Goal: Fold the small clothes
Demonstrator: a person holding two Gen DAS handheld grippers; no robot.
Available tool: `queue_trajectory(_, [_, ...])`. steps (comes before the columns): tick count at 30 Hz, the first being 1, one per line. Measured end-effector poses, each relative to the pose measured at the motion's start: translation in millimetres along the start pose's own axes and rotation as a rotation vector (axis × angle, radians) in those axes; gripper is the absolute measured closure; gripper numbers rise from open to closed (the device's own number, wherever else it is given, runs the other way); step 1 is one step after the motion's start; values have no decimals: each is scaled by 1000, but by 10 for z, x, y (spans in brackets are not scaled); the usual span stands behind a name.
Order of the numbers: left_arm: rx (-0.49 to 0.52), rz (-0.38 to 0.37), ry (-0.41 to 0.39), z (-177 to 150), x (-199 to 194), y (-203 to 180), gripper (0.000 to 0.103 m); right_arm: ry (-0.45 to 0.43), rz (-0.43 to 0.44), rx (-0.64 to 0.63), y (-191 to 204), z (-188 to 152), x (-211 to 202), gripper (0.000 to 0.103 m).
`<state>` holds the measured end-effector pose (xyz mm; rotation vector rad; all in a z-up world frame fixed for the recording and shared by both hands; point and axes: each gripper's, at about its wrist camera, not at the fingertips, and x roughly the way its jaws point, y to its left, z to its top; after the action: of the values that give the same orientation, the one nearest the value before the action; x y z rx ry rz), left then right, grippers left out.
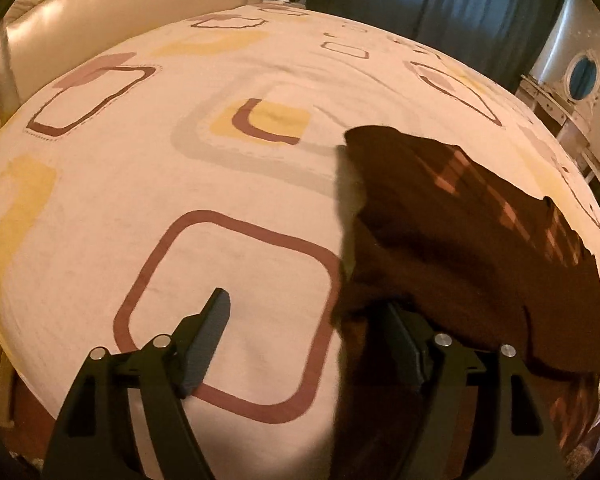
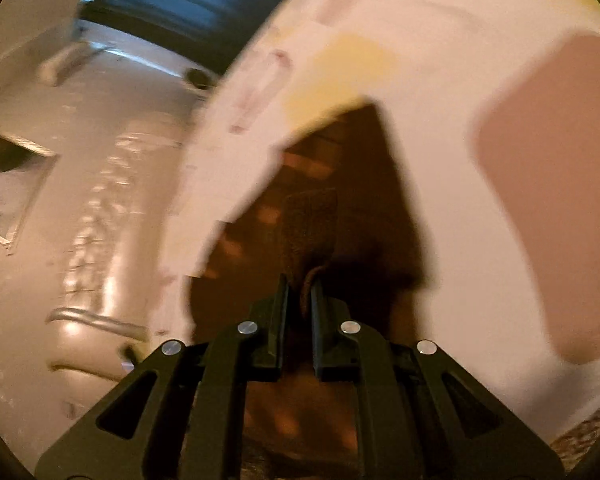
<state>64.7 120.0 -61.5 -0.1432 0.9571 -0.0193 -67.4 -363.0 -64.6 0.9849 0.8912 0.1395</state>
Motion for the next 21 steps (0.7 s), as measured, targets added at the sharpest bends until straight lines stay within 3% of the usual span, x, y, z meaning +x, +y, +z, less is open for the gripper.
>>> queue_trajectory(5, [2,8,-6,-15,0,18,27,51,-35,71,-417,-145,183,94])
queue_trajectory(8, [-4,12,-2,-7,15,18,27,56,-44,41,-368,-144,200,92])
queue_trajectory(14, [-47,-16,6,4,2,118,27,86,-5,20,-315,-159,153,79])
queue_trajectory(21, [-64,-10,3,-3,-3,165,27,94,4,1,-345,-150,104,76])
